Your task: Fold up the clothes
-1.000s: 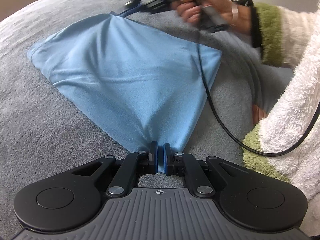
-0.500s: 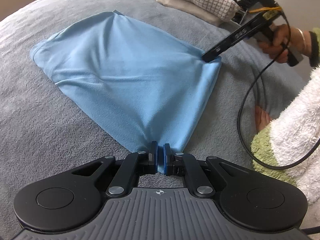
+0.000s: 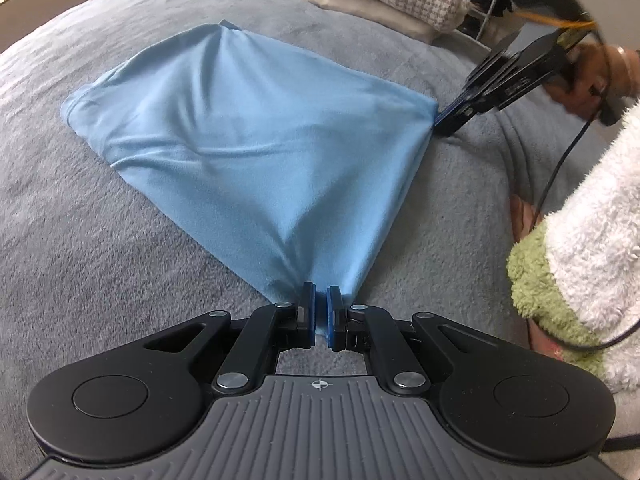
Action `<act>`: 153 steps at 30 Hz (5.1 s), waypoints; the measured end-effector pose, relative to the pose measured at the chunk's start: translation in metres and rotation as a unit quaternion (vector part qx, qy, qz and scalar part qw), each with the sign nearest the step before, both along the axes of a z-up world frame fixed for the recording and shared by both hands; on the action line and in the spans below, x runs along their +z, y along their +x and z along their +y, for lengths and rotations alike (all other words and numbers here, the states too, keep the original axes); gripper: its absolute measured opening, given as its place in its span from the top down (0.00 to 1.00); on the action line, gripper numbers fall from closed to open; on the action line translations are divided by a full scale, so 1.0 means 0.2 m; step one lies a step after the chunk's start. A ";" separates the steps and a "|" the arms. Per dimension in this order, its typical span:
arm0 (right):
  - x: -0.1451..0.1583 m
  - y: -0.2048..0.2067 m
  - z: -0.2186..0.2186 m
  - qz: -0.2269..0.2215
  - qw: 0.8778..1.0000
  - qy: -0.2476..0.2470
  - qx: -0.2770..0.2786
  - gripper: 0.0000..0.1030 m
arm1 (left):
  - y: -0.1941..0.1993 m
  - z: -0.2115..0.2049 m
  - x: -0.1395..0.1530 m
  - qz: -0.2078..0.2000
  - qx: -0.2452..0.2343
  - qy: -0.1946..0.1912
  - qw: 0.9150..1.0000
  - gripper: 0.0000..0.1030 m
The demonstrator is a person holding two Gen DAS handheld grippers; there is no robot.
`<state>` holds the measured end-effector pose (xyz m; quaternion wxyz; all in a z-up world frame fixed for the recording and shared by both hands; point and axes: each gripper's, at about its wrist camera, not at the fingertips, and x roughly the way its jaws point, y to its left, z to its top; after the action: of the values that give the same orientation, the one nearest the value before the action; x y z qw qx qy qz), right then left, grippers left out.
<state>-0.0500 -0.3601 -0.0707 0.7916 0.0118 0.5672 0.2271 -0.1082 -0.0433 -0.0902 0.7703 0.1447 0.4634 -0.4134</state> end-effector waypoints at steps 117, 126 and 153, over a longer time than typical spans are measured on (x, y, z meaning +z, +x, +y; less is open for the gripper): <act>0.17 0.56 -0.13 -0.061 0.969 0.098 -0.217 0.89 | 0.08 0.07 0.11 0.047 0.056 -0.059 0.996 0.95; 0.21 0.25 0.22 -0.024 0.989 0.142 0.042 0.88 | 0.20 -0.06 0.05 0.018 0.037 -0.070 0.997 0.94; -0.19 0.18 -0.04 0.031 0.964 0.238 -0.111 0.89 | 0.77 0.30 -0.01 0.061 0.260 -0.207 0.941 0.93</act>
<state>-0.0133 -0.3675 -0.1085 0.7680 0.2700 0.5163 0.2660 0.0460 0.0171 -0.0919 0.8344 -0.1689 0.4347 -0.2938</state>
